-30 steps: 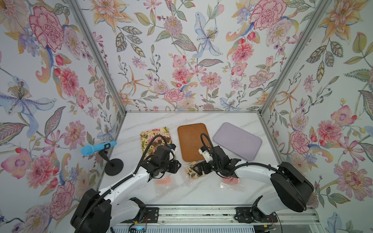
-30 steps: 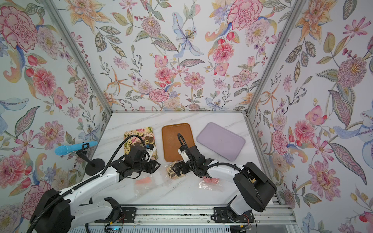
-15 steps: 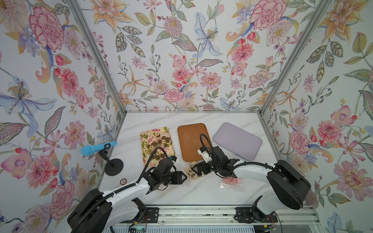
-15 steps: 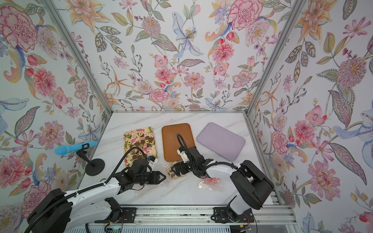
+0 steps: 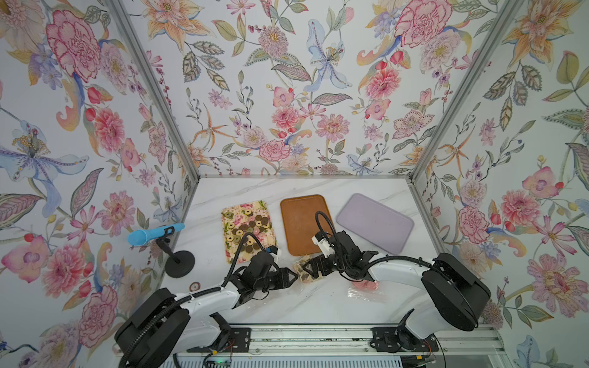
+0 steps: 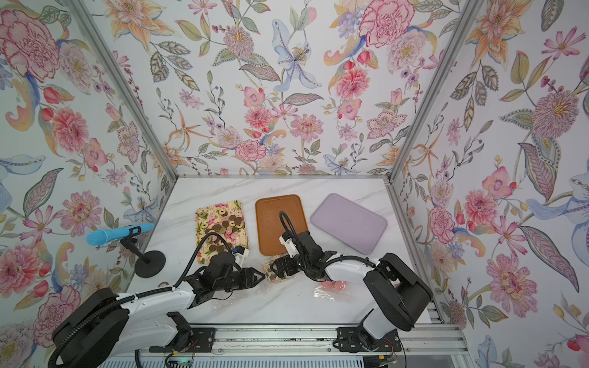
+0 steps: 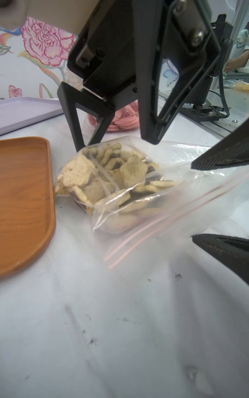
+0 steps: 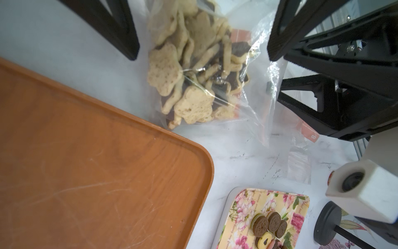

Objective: Pour cookies out of the ziploc bag
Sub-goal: Open the ziploc bag at the center of the board.

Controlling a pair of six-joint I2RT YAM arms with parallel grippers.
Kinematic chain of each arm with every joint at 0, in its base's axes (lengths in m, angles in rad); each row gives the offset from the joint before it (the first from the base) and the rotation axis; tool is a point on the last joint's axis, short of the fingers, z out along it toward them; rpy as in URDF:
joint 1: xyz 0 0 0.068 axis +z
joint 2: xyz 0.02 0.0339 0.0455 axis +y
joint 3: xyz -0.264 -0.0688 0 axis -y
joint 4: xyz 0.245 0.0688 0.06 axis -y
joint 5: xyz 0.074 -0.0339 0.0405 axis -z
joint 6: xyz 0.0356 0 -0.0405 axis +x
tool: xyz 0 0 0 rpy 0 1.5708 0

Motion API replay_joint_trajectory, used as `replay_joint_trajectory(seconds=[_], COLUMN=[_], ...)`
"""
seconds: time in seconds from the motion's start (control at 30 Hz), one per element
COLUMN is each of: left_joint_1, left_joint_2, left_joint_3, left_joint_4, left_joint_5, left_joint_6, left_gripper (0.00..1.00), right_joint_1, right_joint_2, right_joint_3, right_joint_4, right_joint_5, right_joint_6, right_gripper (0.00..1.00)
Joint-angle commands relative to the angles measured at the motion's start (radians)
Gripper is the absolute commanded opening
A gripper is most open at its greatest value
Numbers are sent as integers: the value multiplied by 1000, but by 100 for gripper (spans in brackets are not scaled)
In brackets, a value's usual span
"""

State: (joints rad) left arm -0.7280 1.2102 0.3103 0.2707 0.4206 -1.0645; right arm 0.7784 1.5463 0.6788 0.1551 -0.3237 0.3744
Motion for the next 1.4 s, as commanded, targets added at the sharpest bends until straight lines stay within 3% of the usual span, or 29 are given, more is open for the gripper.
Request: replay_joint_trajectory(seconds=[0.0, 0.2, 0.47, 0.67, 0.8, 0.97, 1.17, 1.37], left_joint_1=[-13, -13, -11, -11, -11, -11, -9, 4], left_joint_2=[-9, -84, -84, -41, -60, -88, -75, 0], left_joint_3=[-23, -15, -4, 13, 7, 30, 138, 311], left_joint_4=[100, 100, 87, 21, -2, -23, -142, -342], left_joint_5=[18, 19, 23, 8, -12, -23, 4, 62], left_joint_6=[-30, -16, 10, -3, -5, 12, 111, 283], left_gripper=[43, 36, 25, 25, 18, 0, 0, 0], right_joint_1=[-2, -6, -7, -8, -11, -14, -20, -22], right_joint_2=[-12, -6, -11, -26, -26, -29, -100, -261], right_joint_3=[-7, -1, 8, -7, -15, -12, -52, -110], right_joint_4=[20, 18, 17, 17, 24, 24, 30, -3], right_joint_5=[-11, -16, -20, -17, -16, -20, 13, 93], right_joint_6=[-2, -7, -16, -16, -14, -19, -44, -99], right_gripper=[97, 97, 96, 96, 96, 96, 96, 96])
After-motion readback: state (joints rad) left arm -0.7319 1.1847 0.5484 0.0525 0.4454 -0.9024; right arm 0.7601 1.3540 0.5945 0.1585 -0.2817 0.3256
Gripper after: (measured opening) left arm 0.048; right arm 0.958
